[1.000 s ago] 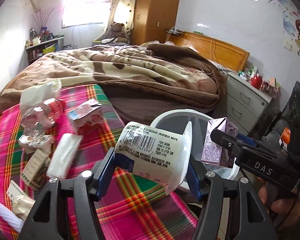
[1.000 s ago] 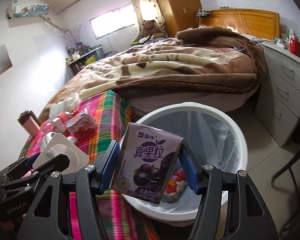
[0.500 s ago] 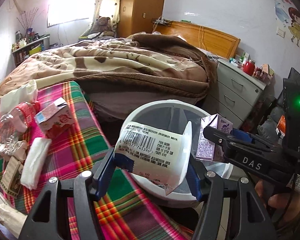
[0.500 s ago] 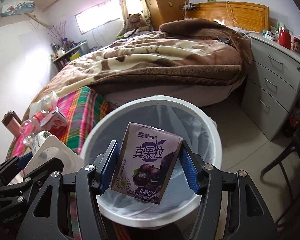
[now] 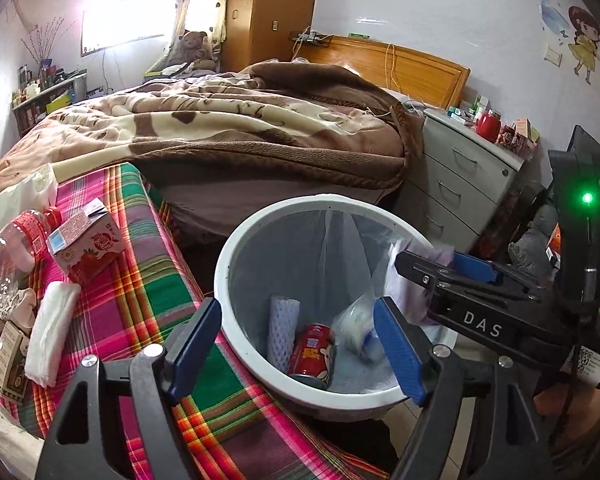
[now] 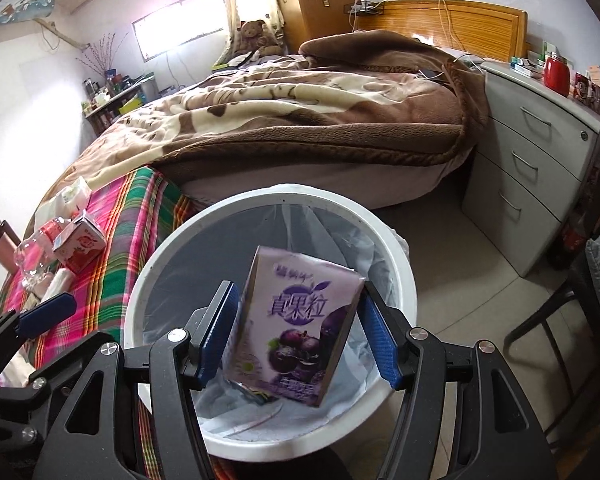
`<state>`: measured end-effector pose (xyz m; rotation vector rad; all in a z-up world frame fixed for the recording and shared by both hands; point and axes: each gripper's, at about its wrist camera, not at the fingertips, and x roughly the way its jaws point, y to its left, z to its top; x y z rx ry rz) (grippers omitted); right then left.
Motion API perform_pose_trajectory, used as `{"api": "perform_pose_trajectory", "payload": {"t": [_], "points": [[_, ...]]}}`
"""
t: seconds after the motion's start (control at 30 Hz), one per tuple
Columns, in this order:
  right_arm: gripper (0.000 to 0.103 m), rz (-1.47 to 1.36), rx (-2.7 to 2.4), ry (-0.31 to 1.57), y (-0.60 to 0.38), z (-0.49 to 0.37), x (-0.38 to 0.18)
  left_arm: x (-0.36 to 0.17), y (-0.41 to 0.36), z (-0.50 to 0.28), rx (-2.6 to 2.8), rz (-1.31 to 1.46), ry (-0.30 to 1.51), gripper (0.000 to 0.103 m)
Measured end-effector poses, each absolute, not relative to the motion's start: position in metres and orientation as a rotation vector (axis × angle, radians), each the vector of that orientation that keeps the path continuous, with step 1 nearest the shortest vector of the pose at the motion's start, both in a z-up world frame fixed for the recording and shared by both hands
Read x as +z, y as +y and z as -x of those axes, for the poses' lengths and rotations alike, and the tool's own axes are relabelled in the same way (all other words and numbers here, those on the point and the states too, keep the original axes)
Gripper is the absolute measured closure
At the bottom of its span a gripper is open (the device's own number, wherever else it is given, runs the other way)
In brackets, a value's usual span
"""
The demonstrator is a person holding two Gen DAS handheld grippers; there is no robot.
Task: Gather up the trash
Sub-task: 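Open both tools to drop the yogurt cup and carton into the wastebasket, then grasp the white foam net with the left tool while the right tool grasps the paper bag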
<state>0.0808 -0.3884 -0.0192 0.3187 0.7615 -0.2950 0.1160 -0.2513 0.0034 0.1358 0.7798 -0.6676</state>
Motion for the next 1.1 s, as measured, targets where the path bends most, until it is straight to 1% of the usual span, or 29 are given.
{"api": "perform_pose_trajectory", "payload": {"t": [0.03, 0.07, 0.73, 1.1], "points": [[0.031, -0.320, -0.298, 0.758, -0.388, -0.080, -0.019, 0.004, -0.249, -0.115, -0.666, -0.132, 0.779, 0.023], [0.031, -0.323, -0.296, 0.751, -0.388, -0.079, -0.017, 0.005, -0.247, -0.114, -0.665, -0.130, 0.774, 0.022], [0.030, -0.302, -0.211, 0.661, -0.344, -0.067, 0.003, 0.022, -0.184, -0.093, -0.563, -0.098, 0.713, 0.022], [0.030, -0.271, -0.101, 0.627, -0.303, -0.062, 0.007, 0.022, -0.132, -0.080, -0.476, -0.047, 0.686, 0.022]]}}
